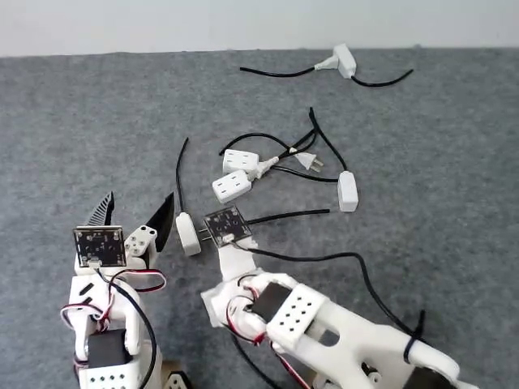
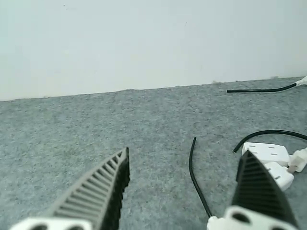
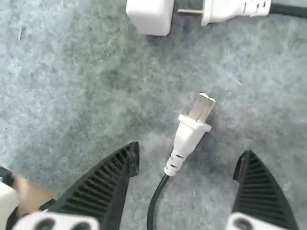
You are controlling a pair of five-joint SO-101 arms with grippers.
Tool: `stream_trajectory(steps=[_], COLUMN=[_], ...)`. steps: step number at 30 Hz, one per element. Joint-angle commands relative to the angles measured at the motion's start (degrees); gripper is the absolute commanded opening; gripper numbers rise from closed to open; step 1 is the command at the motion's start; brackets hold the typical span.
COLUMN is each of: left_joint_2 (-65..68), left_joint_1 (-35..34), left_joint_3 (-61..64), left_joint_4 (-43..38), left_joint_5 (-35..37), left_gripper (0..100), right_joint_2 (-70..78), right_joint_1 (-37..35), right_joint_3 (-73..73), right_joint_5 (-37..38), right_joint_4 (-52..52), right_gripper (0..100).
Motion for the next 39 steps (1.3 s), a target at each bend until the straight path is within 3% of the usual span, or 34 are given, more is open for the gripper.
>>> stream_trajectory(steps=[1, 14, 18, 22, 24, 29, 32, 39], left_joint_2=[-1.0, -1.0, -1.0, -1.0, -1.0, -1.0, -1.0, -1.0], left_joint_1=[-0.4, -0.4, -0.4, -0.3, -0.3, -0.3, -0.3, 1.2], left_joint_3=[-0.6, -0.6, -0.5, -0.5, -0.5, -0.5, -0.5, 0.0], left_joint_4=[-1.9, -1.9, -1.9, -1.9, -1.9, -1.9, -1.9, -1.9], left_joint_5=[-0.3, -0.3, -0.3, -0.3, -0.3, -0.3, -0.3, -0.4], left_gripper=[35, 35, 35, 35, 35, 35, 35, 35], right_joint_2=[-0.1, 3.3, 8.3, 10.9, 11.6, 11.9, 12.0, 11.5], right_joint_1=[-0.7, -0.5, 2.6, 2.8, 2.8, 3.5, 4.4, 7.7], right_joint_3=[3.0, 5.4, 4.9, 1.8, 1.3, 0.8, 0.7, 0.8], right_joint_5=[-0.9, -1.1, -1.1, -1.1, -1.1, 0.2, 1.1, 1.8], right_joint_4=[-6.8, -10.8, -15.3, -12.3, -11.9, -13.1, -13.0, -12.9], right_gripper=[29.9, 29.9, 29.9, 29.6, 25.1, 0.1, 4.6, 0.7])
